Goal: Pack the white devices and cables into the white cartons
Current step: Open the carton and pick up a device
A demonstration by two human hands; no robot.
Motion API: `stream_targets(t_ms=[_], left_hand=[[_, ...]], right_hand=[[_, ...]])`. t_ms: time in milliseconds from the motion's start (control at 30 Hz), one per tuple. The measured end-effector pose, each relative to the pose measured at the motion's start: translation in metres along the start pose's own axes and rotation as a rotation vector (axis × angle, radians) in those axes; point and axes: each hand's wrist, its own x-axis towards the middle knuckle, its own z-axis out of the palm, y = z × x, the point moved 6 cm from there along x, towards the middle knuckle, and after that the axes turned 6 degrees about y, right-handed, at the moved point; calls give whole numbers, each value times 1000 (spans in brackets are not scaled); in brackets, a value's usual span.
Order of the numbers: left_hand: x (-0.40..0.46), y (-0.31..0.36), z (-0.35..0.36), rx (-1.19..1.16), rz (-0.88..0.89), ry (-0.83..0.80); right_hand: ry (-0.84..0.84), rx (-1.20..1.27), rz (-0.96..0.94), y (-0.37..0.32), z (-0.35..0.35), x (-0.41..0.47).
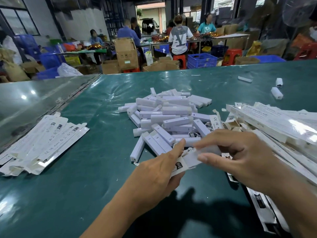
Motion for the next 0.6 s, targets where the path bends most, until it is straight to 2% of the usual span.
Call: stream_targets(t_ms=[67, 133, 233, 300, 333, 400, 467, 533, 600], left_hand=[[-1, -4, 0, -65, -66, 30], [-3, -10, -1, -142, -146, 58], [-7, -16, -1, -231, -206, 65], [-7, -20, -2, -257, -247, 87], [-7, -22, -4, -250, -264, 129], [-7, -28, -10, -226, -302, 240], [-8, -34, -16, -251, -346, 351], [-10, -39, -19, -360, -403, 427], [-11, -39, -17, -514, -432, 444]], right_hand=[[83, 151, 119, 6, 10, 0], [110, 158, 127, 5, 20, 0], [-79, 40, 59, 1, 38, -4], [-156, 54, 78, 6, 47, -6], [-111, 95, 105, 9, 47, -5], [108, 160, 188, 19, 36, -3], [240, -70, 203, 35, 28, -2], [123, -374, 276, 55, 36, -4], [-17, -515, 377, 68, 49, -7]])
